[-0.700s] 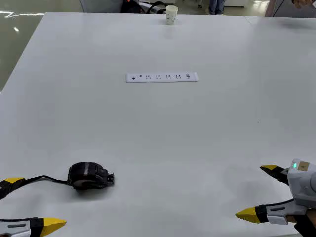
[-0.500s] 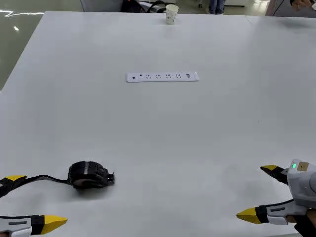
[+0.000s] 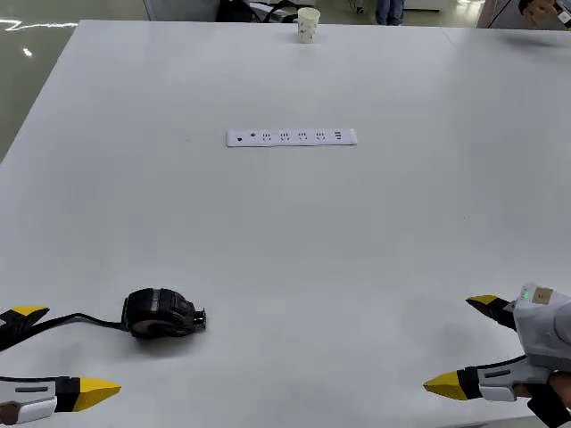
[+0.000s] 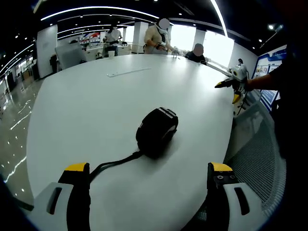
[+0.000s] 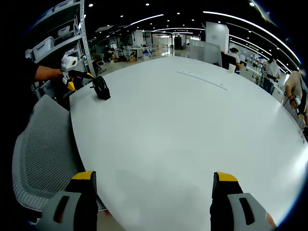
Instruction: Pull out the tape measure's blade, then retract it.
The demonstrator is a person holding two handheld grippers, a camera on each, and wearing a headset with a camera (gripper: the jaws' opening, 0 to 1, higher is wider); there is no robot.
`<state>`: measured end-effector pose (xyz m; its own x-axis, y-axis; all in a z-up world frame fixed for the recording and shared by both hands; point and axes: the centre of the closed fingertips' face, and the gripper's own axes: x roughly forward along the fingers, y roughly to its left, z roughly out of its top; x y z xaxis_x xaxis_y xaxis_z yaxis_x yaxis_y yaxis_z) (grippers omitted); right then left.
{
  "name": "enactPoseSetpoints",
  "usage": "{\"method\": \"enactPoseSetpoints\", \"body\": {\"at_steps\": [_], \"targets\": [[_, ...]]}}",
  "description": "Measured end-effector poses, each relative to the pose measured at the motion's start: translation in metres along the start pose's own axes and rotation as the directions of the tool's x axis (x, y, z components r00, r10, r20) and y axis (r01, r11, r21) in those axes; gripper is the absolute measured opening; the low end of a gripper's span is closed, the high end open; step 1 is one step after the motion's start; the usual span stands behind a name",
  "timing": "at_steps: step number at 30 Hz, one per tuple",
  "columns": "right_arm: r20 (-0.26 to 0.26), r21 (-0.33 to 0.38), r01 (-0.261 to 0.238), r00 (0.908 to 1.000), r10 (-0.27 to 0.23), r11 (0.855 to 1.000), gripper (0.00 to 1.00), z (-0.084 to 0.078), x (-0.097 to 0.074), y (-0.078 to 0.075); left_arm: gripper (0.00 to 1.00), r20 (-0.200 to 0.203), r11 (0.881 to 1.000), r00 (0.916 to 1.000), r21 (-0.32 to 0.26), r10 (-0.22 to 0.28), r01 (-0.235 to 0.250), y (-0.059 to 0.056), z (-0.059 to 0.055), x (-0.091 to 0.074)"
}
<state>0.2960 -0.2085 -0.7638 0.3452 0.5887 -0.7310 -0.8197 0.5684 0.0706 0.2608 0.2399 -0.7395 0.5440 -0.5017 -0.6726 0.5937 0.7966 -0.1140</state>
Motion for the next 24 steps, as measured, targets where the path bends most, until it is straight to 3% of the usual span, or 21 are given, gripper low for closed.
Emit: {"method": "enactPoseSetpoints", "body": {"at_steps": [5, 8, 10, 12, 16, 24], "targets": [[0.007, -0.010, -0.029, 0.9995, 0.030, 1.000, 0.99, 0.012, 0.006, 0.006, 0.99, -0.023, 0.999, 0.9994, 0.041, -0.025, 0.026, 0.001, 0.006, 0.003], [0.014, -0.020, -0.038, 0.9992, 0.038, 0.999, 0.99, 0.019, 0.010, 0.008, 0.99, 0.009, 0.993, 0.9989, 0.112, -0.047, 0.045, 0.001, 0.018, 0.004], [0.018, -0.023, -0.045, 0.9988, 0.045, 0.999, 0.99, 0.024, 0.015, 0.010, 0.99, -0.018, 0.990, 0.9979, 0.123, -0.062, 0.064, 0.000, 0.020, 0.006], [0.022, -0.035, -0.053, 0.9983, 0.054, 0.998, 0.99, 0.030, 0.020, 0.012, 0.99, -0.011, 0.985, 0.9968, 0.155, -0.080, 0.080, -0.001, 0.029, 0.008], [0.042, -0.075, -0.086, 0.9951, 0.089, 0.994, 0.99, 0.046, 0.030, 0.020, 0.99, -0.034, 0.974, 0.9936, 0.198, -0.107, 0.112, -0.003, 0.041, 0.013], [0.064, -0.124, -0.124, 0.9890, 0.133, 0.984, 0.99, 0.065, 0.040, 0.025, 0.98, -0.087, 0.948, 0.9856, 0.272, -0.145, 0.164, -0.008, 0.051, 0.021]]}}
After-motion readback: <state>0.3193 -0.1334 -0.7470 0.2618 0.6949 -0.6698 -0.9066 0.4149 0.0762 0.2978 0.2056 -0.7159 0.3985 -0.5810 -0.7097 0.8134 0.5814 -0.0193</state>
